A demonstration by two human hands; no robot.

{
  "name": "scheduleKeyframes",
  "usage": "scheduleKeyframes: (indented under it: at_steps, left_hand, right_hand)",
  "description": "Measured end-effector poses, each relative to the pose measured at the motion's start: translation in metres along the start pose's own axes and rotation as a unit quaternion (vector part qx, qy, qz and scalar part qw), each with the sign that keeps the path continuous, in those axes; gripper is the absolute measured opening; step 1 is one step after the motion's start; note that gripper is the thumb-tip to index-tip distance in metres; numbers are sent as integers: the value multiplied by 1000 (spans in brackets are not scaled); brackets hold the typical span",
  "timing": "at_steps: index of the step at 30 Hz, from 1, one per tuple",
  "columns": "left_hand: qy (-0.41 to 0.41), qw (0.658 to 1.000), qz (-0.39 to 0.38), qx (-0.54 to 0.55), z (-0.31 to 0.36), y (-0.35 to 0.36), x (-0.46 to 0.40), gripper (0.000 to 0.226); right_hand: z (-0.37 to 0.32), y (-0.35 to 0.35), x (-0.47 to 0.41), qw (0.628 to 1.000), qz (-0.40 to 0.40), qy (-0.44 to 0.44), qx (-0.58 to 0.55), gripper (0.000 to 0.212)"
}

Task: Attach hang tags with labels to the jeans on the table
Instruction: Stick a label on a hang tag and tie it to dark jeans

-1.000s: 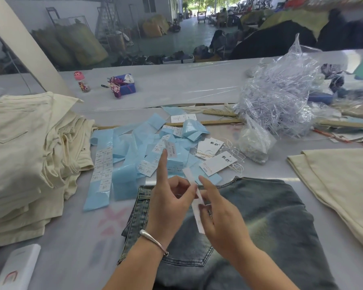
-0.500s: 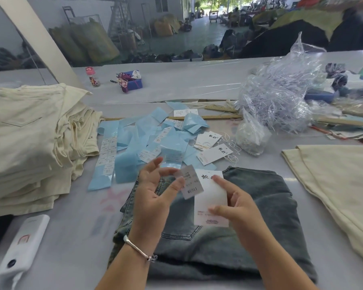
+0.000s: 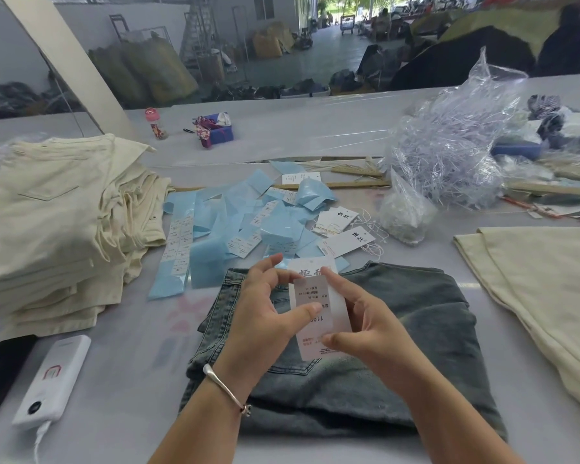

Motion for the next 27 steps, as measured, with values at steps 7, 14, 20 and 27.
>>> scheduleKeyframes:
  at_steps: [7,14,20,27]
  left_hand:
    - [11,999,-2,-33,0,2,-5,35]
    - [17,1000,-9,-1,2,9,-8,45]
    - [65,994,-27,80,7,21,-4,49]
    - [44,972,-75,220,8,43,-2,66]
  right_hand:
    - [-7,2,-4,1000,-14,-12,-11,87]
    - [-10,2,-5,999,-21,-27,-40,85]
    - [-15,0,-3,994,-14,-48,-97,82]
    - [-16,-6,-6,982,16,-65,-178,78]
Point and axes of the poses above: each hand's wrist, its own x-axis away from the middle knuckle, its own y-axis out of the palm, z = x × y, the point moved 6 cm from there along -x, towards the middle knuckle, and after that the axes turned 1 degree about -z, right-handed, at the moved point
